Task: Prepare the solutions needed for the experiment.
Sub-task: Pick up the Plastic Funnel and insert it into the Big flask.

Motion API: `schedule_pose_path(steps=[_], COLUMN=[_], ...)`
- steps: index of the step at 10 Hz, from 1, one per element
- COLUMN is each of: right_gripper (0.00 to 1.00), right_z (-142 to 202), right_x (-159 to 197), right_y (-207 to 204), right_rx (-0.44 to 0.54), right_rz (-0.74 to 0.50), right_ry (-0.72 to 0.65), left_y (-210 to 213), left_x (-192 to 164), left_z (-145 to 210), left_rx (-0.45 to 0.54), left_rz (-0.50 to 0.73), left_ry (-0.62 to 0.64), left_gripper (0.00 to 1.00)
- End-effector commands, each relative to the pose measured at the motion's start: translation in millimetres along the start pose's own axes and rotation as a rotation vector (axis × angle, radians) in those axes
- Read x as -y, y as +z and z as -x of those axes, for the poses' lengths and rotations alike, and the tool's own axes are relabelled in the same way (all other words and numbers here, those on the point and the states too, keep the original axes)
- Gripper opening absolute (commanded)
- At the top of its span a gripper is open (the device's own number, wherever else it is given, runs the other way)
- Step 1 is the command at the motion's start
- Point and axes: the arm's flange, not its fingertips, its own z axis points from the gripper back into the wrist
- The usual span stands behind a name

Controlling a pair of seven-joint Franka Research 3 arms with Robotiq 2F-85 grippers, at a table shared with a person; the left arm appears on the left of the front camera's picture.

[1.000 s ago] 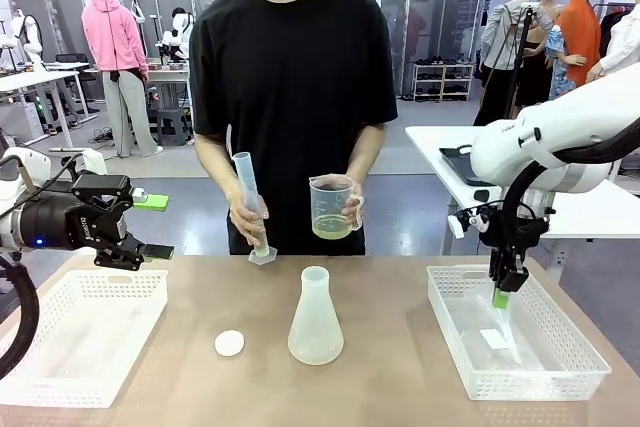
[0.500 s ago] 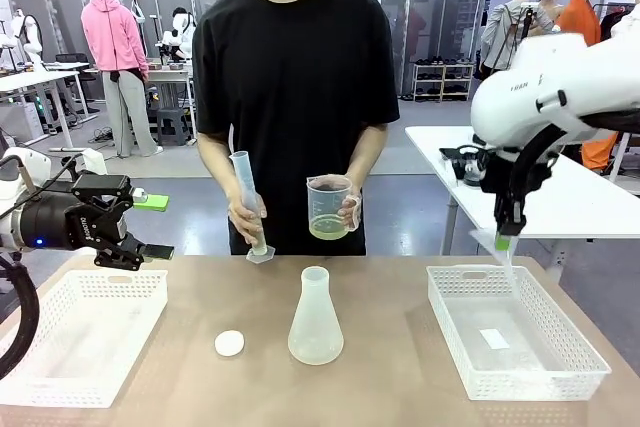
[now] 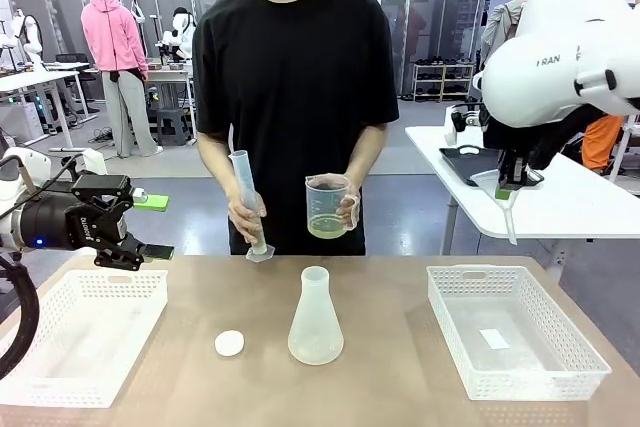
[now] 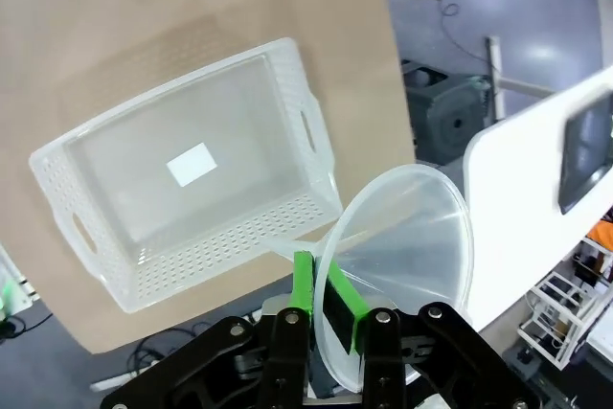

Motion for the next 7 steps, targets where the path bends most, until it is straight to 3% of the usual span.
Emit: schedule_pose_path(steps=[1, 7], right_gripper=[0.01, 0.01], right_z=[4.6, 1.8], right_x=[-16.0, -5.5], right_y=[-7.2, 3.4], right_rx=[-0.003, 0.009], right_rz=[0.078, 0.034], right_ry=[-0.065, -0.017], left_y=[-0.3, -0.3], left_x=[1.0, 1.0], left_z=[-0.3, -0.3], left_rx=[-0.002, -0.002], left_rz=[0.015, 0.015], left_ry=[-0.001, -0.001], left_gripper=[1.0, 1.0])
